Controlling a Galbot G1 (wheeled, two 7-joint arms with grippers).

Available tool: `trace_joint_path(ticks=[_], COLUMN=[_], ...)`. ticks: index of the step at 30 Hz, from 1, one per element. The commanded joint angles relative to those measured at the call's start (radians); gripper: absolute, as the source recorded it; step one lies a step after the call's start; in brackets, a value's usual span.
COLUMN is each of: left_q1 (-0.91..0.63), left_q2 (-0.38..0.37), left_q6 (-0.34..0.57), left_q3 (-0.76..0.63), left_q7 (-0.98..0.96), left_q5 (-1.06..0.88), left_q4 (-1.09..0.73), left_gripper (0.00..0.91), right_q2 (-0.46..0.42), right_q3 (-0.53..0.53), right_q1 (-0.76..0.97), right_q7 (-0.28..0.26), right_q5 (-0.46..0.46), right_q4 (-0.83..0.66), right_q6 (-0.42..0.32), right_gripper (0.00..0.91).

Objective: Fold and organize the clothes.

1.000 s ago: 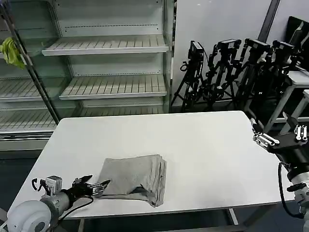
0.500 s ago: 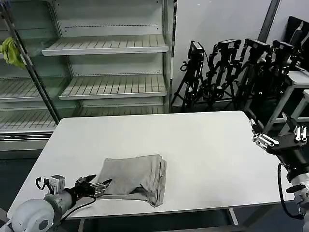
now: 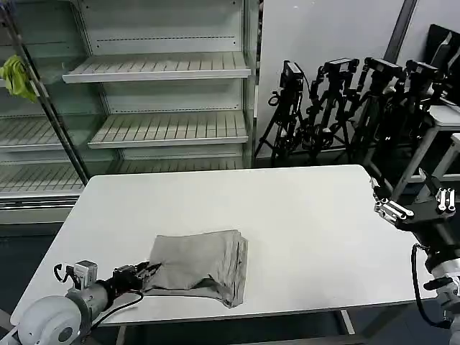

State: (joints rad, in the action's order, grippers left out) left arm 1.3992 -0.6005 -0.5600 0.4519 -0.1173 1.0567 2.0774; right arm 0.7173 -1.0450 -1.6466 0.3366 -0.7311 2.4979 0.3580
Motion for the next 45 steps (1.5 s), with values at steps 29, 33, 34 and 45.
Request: trace_joint_path(ticks=[29,33,34,45], left_q1=[0.043,0.035,0.031,-0.011], left_q2=[0.069,0.094,0.1,0.188], left_q6=[-0.009,-0.009,-0.009,0.011], left_q3=[0.267,0.323,0.341,0.479], left_q7=[0.005,-0.003,-0.003,0.006], left_q5=[0.01,0.008,0.005,-0.074], left_q4=[-0.093,-0.149,-0.165,-0.337], left_gripper=[0.05,0.05,0.05,0.05], right_q2=[-0.019,-0.019,-0.02,-0.03], right_q3=[0.064,0.112,0.123,0.172], right_q1=[0.077,0.122,0.132,0.176], right_q7=[-0.007,-0.007,-0.007,-0.021], right_q5=[-0.001,0.0,0.0,0.0], right_q4=[-0.029,-0.044,-0.047,-0.072], right_q6=[-0.009,-0.009,-0.009,-0.024], right_gripper=[0.907,0.907,0.907,0.907])
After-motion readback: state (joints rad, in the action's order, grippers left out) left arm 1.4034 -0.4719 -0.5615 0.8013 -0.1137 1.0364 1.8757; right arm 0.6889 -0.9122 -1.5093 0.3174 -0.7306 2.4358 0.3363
